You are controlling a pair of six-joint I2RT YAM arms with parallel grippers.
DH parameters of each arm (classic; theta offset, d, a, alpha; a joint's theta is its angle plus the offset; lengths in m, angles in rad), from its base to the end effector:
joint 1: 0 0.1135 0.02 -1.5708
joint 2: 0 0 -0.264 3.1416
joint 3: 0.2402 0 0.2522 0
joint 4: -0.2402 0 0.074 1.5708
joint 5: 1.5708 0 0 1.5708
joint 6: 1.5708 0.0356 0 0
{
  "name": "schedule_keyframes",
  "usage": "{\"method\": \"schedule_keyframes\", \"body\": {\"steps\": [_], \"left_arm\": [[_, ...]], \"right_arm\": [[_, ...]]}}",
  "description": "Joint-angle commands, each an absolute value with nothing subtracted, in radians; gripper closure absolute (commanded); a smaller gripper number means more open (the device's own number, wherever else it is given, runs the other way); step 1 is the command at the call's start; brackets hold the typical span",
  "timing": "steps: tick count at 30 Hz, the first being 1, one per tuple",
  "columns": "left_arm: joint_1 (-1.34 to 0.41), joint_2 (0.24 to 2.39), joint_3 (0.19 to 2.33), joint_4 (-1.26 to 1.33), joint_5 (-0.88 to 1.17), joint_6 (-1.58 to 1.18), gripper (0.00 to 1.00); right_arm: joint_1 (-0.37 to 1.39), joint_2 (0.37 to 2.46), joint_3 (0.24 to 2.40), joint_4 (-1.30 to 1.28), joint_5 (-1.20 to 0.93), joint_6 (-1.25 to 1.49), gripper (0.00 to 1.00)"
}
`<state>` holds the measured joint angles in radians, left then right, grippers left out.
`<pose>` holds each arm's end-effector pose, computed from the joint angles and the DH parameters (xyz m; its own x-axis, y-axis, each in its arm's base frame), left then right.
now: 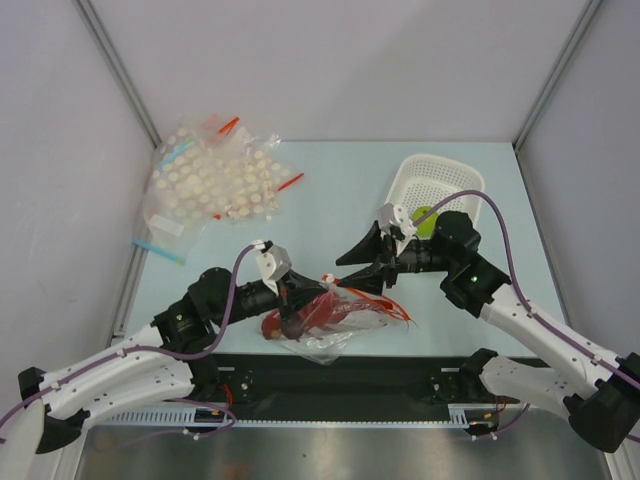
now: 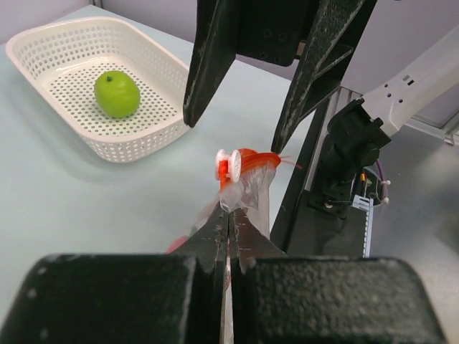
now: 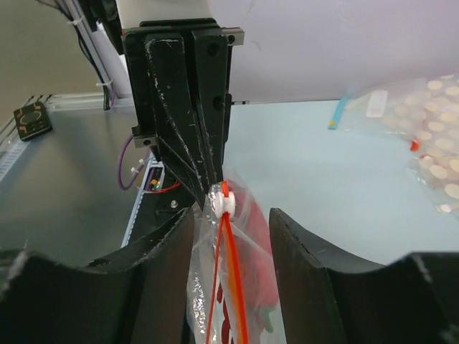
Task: Place the food in the zip-top bag and seal the zipper
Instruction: Zip the zipper food storage bag at the center of the board.
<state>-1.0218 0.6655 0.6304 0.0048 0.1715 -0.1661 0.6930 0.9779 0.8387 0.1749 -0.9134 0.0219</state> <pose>0.0826 -0.1467 0.3246 -0.1693 -0.0355 -0.9849 0.9141 0.3679 -0.1704 0.1506 0.1616 0.3613 0.0056 0.0220 -0.9997 -0.9993 -0.0358 -0.0064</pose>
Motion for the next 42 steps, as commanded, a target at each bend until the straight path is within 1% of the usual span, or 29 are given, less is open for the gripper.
{"method": "schedule_keyframes", "body": {"steps": [1,5,8,9,10,11,14,15,16,19,23,25,29,33,36,37,42], "left_arm": [[-1.032,0.652,0.675,0.063,0.192,-0.144,1.0],[-1.038,0.663,0.681,0.06,0.192,-0.143,1.0],[-1.042,0.67,0.686,0.054,0.192,-0.14,1.0],[-1.043,0.67,0.686,0.052,0.19,-0.138,1.0],[-1.043,0.667,0.686,0.052,0.187,-0.138,1.0],[-1.045,0.666,0.686,0.052,0.184,-0.138,1.0],[-1.045,0.666,0.686,0.048,0.17,-0.135,1.0],[-1.046,0.666,0.686,0.046,0.163,-0.135,1.0],[-1.046,0.666,0.687,0.043,0.152,-0.135,1.0],[-1.046,0.644,0.683,0.032,0.04,-0.146,1.0],[-1.046,0.546,0.628,0.067,-0.073,-0.166,1.0],[-1.045,0.5,0.611,0.071,-0.115,-0.179,1.0],[-1.045,0.499,0.621,0.06,-0.138,-0.186,1.0],[-1.045,0.456,0.608,0.052,-0.219,-0.199,1.0],[-1.045,0.367,0.577,0.038,-0.388,-0.231,1.0],[-1.045,0.332,0.569,0.02,-0.481,-0.236,1.0],[-1.046,0.288,0.563,-0.053,-0.705,-0.297,1.0]], "right_arm": [[0.727,1.008,0.9,0.134,-0.939,-0.029,0.5],[0.77,1.028,0.916,0.101,-0.884,-0.054,0.53],[0.787,1.04,0.926,0.091,-0.874,-0.061,0.58],[0.787,1.043,0.933,0.078,-0.868,-0.063,0.64],[0.787,1.043,0.936,0.074,-0.868,-0.064,0.67],[0.787,1.045,0.936,0.072,-0.868,-0.064,0.76],[0.787,1.04,0.934,0.078,-0.874,-0.06,0.87],[0.787,1.037,0.934,0.08,-0.874,-0.055,0.95],[0.788,1.037,0.934,0.08,-0.871,-0.054,1.0],[0.787,1.034,0.934,0.078,-0.853,-0.052,1.0],[0.787,1.049,0.94,0.071,-0.845,-0.049,1.0],[0.787,1.06,0.945,0.068,-0.847,-0.048,1.0],[0.788,1.078,0.954,0.051,-0.835,-0.054,1.0],[0.788,1.092,0.962,0.04,-0.816,-0.06,1.0],[0.79,1.098,0.963,0.032,-0.801,-0.061,1.0],[0.792,1.1,0.968,0.031,-0.796,-0.061,1.0],[0.79,1.109,0.979,0.011,-0.77,-0.06,1.0]]}}
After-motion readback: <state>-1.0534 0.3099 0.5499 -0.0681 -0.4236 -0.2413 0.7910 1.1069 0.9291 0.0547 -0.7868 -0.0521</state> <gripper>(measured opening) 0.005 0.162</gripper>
